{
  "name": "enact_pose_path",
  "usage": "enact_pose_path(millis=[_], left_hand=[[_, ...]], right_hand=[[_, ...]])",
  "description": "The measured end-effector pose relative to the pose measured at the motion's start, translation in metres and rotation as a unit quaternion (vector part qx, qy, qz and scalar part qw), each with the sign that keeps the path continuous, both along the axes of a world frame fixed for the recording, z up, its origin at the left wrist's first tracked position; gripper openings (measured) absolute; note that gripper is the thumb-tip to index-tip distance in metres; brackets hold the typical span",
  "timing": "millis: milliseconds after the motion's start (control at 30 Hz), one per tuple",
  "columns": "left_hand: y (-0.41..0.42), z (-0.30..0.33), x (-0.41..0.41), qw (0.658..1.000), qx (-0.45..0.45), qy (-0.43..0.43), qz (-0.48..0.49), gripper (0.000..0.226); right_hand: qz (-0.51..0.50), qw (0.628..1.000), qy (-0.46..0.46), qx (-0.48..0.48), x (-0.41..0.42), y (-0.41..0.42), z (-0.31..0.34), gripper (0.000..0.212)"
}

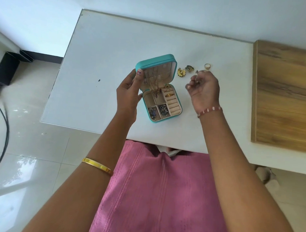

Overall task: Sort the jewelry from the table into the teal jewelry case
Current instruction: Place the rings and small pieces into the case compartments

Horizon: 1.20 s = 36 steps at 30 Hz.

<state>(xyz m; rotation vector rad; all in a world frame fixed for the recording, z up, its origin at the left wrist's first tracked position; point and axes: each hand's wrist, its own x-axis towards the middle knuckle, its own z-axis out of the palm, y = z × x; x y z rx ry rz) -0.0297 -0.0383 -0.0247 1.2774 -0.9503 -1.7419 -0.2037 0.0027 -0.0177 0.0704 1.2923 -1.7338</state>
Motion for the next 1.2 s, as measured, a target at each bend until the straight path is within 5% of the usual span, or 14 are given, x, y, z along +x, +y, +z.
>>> enact_pose_path(millis=[67,200,333,567,767,867,967,1200], left_hand=[[0.001,-0.001,0.001,1.000,0.010,-0.005,-0.005,0.058],[0.004,-0.007,0.001,1.000,0.018,-0.003,-0.006,0.049],[0.005,-0.015,0.000,0.999,-0.013,-0.028,-0.011,0.043],[0.003,-0.024,0.005,0.998,-0.024,-0.050,-0.031,0.046],[0.002,-0.028,0.008,0.996,-0.042,-0.065,-0.034,0.064],[0.002,-0.029,0.008,0.996,-0.036,-0.075,-0.037,0.049],[0.002,-0.031,0.007,0.996,-0.037,-0.070,-0.040,0.034],[0.002,-0.036,0.006,0.997,-0.037,-0.064,-0.032,0.039]], right_hand=[[-0.005,0.994,-0.098,-0.051,0.012,0.012,0.005,0.024],[0.056,0.991,-0.121,-0.015,0.027,0.023,0.009,0.025],[0.239,0.957,0.046,0.154,0.031,0.025,0.018,0.030],[0.361,0.790,0.436,0.236,0.045,0.018,0.020,0.020],[0.395,0.693,0.565,0.211,0.084,0.002,0.020,0.014],[0.402,0.644,0.612,0.222,0.090,-0.003,0.014,0.018],[0.401,0.631,0.626,0.222,0.092,-0.006,0.012,0.017],[0.434,0.622,0.622,0.196,0.094,-0.005,0.012,0.021]])
